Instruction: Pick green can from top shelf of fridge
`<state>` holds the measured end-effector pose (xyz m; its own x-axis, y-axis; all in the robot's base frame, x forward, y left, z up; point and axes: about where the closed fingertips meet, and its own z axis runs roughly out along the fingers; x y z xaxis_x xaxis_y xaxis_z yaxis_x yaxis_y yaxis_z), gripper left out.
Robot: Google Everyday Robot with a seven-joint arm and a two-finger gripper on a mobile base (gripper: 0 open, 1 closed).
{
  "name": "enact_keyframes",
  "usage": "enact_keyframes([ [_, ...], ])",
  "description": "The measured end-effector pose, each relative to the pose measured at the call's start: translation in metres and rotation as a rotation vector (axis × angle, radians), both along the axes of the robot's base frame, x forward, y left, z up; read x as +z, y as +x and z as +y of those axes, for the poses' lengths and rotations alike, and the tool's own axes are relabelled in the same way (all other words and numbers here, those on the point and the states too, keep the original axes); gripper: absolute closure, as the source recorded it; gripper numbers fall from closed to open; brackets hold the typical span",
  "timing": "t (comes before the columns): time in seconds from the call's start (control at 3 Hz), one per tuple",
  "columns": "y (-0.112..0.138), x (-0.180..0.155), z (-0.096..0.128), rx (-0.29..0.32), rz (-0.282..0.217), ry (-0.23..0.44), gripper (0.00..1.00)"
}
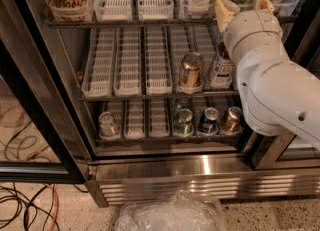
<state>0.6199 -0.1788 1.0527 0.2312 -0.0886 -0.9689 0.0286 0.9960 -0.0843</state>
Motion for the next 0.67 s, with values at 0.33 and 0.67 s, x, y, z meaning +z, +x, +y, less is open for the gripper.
enact_keyframes([
  [0.33, 0.007, 0.003, -0.001, -0.005, -0.013, 0.003, 0.40],
  [0.67, 0.024, 0.016, -0.002, -0.003, -0.053, 0.003, 0.43],
])
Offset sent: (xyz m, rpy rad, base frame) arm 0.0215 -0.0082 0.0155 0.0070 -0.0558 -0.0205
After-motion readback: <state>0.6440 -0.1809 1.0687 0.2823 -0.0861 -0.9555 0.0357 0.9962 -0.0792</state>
